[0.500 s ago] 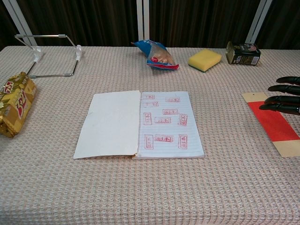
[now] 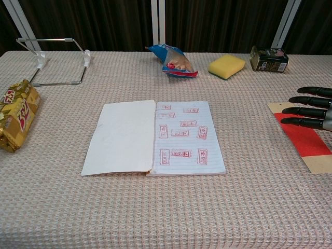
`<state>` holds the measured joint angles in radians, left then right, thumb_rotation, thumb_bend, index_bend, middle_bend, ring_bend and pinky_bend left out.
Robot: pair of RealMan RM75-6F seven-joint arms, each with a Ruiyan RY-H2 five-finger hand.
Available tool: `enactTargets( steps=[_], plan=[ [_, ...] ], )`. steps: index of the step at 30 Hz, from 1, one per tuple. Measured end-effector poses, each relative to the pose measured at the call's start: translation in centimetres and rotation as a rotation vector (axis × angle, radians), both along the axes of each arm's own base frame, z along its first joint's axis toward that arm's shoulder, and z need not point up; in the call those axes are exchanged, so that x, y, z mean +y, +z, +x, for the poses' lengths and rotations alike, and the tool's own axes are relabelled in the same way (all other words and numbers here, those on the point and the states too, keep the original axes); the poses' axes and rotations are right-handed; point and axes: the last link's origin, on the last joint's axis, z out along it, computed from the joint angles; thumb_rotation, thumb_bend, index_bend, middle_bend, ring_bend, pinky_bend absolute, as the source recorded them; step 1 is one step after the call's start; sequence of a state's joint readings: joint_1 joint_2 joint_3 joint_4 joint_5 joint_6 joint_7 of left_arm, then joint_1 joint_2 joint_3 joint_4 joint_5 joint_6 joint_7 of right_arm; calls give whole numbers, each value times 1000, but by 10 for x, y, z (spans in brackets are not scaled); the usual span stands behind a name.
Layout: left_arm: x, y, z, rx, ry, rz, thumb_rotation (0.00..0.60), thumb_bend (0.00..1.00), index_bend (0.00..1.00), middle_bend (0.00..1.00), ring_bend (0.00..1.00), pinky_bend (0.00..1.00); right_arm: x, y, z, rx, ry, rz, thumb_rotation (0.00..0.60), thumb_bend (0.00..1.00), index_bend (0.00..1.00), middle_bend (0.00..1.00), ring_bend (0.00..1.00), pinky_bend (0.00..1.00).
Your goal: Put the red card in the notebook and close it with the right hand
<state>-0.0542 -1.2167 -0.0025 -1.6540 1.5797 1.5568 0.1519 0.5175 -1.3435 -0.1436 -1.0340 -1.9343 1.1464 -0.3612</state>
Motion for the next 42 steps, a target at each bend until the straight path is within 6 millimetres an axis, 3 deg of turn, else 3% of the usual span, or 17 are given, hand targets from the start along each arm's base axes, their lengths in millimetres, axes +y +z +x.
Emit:
enactTargets(
  steps=[7, 21, 42],
  plan=[
    [0, -3, 1, -6, -2, -5, 600, 31, 368, 312, 207, 265, -3, -3, 2, 36, 14, 28, 600, 150, 70, 27, 0, 0],
    [-1, -3, -1, -8, 9, -2, 600, 30, 367, 310, 207, 265, -7, -15, 1, 41, -2, 57, 600, 176, 130, 21, 0, 0],
    [-1, -3, -1, -5, 12, -4, 600, 30, 367, 310, 207, 264, -15, -19, -1, 4, -33, 48, 600, 303, 326, 49, 0, 0]
  ],
)
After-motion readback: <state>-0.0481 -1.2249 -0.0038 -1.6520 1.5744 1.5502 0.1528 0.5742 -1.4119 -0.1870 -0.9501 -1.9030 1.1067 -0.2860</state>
